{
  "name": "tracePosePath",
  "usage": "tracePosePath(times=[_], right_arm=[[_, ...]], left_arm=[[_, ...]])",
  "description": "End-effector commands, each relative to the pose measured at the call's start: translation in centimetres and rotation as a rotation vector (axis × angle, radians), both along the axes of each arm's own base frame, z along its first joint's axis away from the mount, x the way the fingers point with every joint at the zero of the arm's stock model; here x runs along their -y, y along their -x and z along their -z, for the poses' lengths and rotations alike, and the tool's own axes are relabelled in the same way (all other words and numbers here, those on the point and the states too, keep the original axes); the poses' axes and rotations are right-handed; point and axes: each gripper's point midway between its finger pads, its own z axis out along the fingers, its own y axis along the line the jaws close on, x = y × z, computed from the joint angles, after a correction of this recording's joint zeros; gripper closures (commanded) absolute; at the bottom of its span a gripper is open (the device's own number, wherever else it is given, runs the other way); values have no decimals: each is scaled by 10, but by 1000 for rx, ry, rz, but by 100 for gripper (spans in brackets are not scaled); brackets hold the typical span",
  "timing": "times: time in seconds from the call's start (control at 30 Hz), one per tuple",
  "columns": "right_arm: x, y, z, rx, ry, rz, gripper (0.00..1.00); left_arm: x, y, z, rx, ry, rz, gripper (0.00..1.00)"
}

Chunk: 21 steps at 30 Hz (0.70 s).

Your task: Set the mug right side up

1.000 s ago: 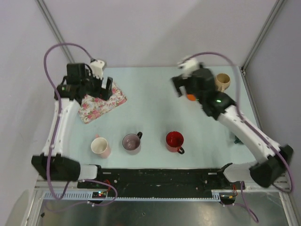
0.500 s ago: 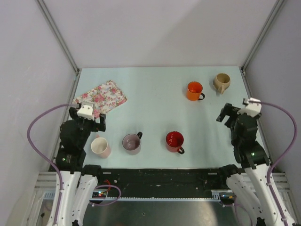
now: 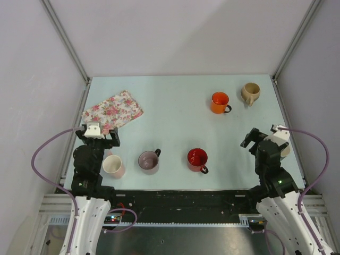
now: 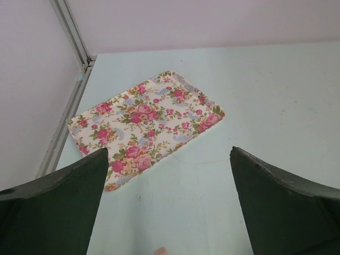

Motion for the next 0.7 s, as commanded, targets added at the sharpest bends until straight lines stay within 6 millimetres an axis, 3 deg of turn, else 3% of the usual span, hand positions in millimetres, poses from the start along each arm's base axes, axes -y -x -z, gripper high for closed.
tracePosePath(times=[0.0, 0.27, 0.67], right_arm=[[-1, 2, -11, 65, -2, 10, 1], [-3, 7, -9, 68, 4, 9, 0], [0, 9, -12, 86, 0, 37, 0]], left_arm=[[-3, -3, -7, 71, 46, -28, 0], [3, -4, 5, 51, 102, -4, 0], [4, -5, 6, 46, 125, -1, 0]])
